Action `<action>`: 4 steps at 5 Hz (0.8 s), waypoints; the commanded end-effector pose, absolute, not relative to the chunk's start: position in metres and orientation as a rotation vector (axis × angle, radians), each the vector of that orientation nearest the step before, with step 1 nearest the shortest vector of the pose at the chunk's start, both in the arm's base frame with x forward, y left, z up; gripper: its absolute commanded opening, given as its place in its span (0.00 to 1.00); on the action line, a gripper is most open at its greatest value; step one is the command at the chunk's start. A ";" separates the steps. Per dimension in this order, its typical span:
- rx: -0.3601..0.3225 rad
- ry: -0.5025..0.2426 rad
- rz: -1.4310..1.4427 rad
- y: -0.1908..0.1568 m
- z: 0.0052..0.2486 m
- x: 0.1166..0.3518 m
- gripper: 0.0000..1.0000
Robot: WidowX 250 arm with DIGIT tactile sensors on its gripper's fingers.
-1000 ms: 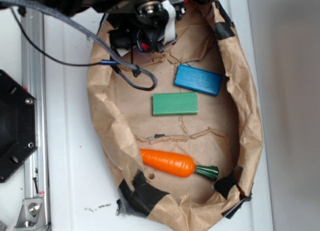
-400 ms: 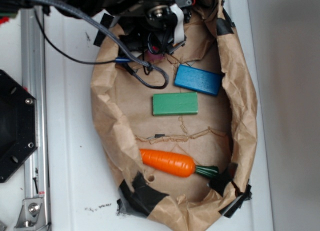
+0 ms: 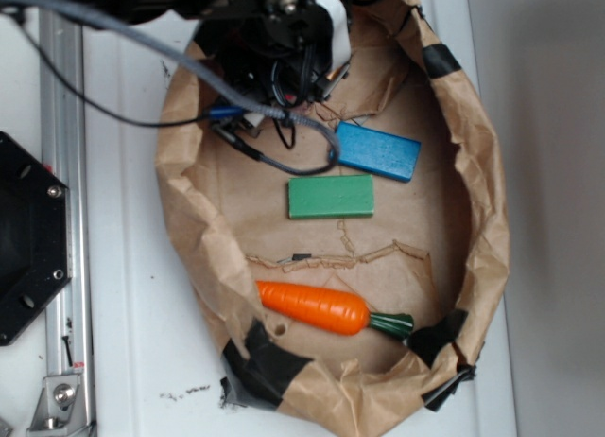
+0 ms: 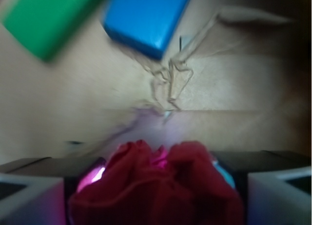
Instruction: Grab the red paper.
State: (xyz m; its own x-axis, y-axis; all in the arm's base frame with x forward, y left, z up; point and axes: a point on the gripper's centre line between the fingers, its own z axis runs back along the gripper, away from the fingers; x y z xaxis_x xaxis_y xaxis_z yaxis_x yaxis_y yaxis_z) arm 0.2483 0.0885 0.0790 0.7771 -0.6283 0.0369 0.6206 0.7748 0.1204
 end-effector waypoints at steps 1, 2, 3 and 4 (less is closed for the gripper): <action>0.084 -0.231 -0.374 0.030 0.151 0.268 0.00; -0.007 -0.177 -0.111 0.028 0.154 0.269 0.00; -0.040 -0.144 0.127 0.033 0.155 0.270 0.00; -0.023 -0.114 0.157 0.038 0.148 0.270 0.00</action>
State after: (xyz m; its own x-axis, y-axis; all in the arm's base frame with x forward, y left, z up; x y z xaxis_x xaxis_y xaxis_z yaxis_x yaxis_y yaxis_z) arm 0.2585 0.0253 0.1346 0.9878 0.1420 0.0637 -0.1403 0.9896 -0.0304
